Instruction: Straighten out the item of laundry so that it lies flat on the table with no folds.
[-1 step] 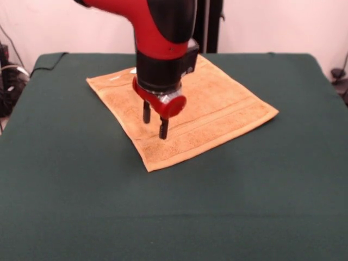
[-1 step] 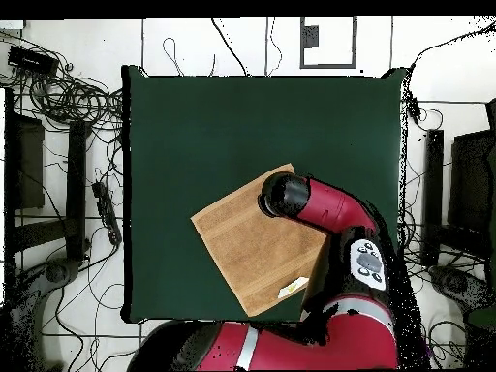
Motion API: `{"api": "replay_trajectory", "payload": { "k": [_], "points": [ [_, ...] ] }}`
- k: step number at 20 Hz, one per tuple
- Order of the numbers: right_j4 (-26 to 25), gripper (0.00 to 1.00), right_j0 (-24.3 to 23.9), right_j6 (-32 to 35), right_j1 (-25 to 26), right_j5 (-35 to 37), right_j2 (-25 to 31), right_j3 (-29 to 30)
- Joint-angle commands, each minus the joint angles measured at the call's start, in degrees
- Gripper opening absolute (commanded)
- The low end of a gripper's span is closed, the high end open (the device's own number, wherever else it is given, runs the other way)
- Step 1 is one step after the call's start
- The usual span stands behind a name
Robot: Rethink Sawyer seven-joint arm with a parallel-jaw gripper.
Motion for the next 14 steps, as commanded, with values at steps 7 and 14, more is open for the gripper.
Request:
{"api": "replay_trajectory", "payload": {
  "k": [7,14],
  "points": [
    [1.3,1.0,2.1,6.1,-11.6,19.1,2.0,2.1],
    [-0.4,1.0,1.3,3.3,-18.0,25.8,1.6,3.0]
  ]
}}
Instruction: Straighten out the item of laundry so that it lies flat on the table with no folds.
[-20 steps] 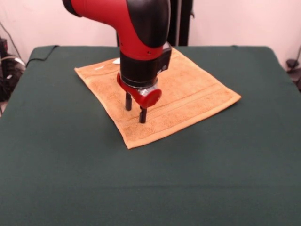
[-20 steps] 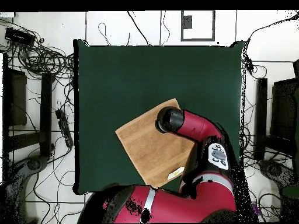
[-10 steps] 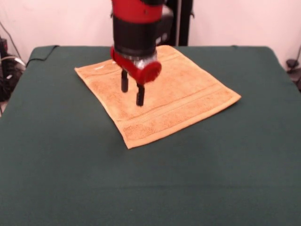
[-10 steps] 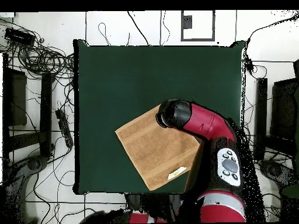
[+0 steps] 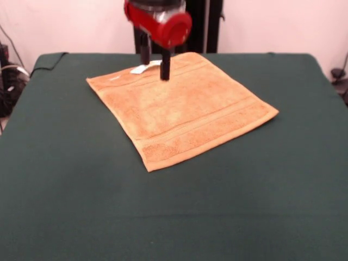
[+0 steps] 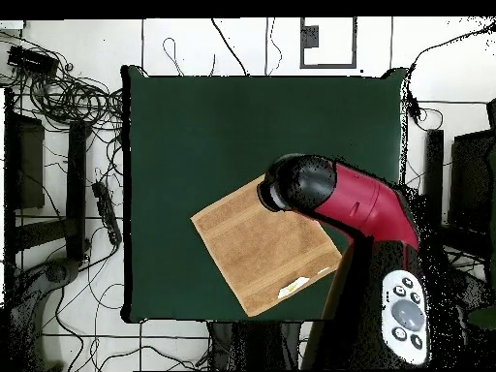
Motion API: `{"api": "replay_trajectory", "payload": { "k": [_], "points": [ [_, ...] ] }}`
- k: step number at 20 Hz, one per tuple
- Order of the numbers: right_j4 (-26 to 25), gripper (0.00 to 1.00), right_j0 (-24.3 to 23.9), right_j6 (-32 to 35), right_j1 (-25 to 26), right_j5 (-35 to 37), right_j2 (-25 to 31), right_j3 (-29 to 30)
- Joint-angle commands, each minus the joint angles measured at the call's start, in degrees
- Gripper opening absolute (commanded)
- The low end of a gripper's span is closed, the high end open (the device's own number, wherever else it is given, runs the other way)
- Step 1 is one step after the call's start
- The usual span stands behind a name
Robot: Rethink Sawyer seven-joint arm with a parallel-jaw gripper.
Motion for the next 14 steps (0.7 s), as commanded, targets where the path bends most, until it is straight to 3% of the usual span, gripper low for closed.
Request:
{"api": "replay_trajectory", "payload": {
  "k": [1,6,14],
  "points": [
    [-0.7,1.0,1.1,2.9,-5.4,11.4,1.6,3.2],
    [-2.5,1.0,0.7,1.1,-9.8,14.5,0.4,3.7],
    [-3.4,1.0,0.8,1.4,-11.5,14.5,0.3,5.0]
  ]
}}
